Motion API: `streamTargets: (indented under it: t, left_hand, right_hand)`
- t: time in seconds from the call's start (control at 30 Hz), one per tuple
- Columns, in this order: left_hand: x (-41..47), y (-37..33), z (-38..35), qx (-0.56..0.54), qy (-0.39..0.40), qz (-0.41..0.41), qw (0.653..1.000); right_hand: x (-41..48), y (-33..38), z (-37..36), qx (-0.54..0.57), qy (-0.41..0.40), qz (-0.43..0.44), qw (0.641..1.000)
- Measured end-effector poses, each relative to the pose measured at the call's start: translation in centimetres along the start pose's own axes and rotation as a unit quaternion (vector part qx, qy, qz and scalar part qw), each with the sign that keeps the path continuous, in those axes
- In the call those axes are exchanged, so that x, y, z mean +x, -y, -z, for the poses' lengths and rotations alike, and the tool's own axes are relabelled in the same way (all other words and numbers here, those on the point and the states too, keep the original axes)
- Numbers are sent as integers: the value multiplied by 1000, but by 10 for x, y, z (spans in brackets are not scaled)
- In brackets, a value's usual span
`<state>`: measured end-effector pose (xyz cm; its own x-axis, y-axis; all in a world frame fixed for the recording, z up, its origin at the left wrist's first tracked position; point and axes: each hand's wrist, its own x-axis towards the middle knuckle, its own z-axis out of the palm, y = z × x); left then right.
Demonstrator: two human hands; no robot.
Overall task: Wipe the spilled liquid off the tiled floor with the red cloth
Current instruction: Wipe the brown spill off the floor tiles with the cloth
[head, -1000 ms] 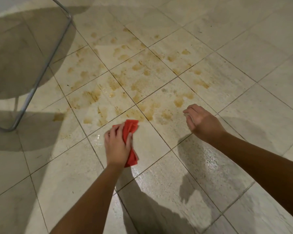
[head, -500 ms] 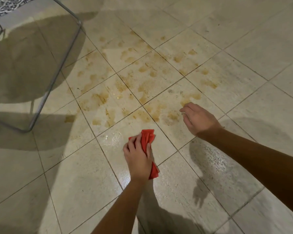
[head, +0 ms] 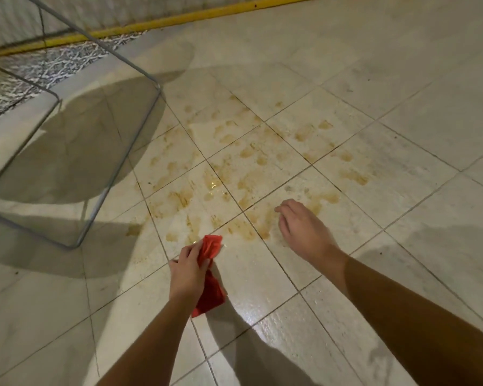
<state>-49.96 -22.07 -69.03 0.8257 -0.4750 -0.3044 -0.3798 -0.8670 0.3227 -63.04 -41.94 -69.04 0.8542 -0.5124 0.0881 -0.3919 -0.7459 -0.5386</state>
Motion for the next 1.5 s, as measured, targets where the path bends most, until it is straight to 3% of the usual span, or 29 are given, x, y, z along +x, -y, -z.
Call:
streamTargets:
  t: [0.13,0.27,0.37,0.57,0.73,0.97,1.07,1.33,1.5]
  left_hand:
    - [5,-1,10,58,66,3,996]
    - [9,-2,14,87,68,-29,993]
    - [27,-1,24,127,88,-108,982]
    - [68,9,48,233,175,-287,913]
    - [80,36,50,203,186,-377,884]
    - [67,60,32,36,91,-347,933]
    - [63,61,25,11,97,-331,938]
    - [77,70,16,108,96,-461,875]
    - [108,97,38,103,79,-444,887]
  right_hand:
    - [6,21,0,20,7,-42,999]
    - [18,41,5,-18,43,-22,999]
    - [34,51,18,-41,75,0,996]
    - [55,77,40,-57,52,-62,995]
    - [56,100,19,-47,50,-101,993]
    - [55,106,-29,-33,33,-179,983]
    - [47,113,-47,-42,2,-192,980]
    - [24,137,-72,-34,-29,-232,972]
    - [11,139,-84,-40,-33,-260,964]
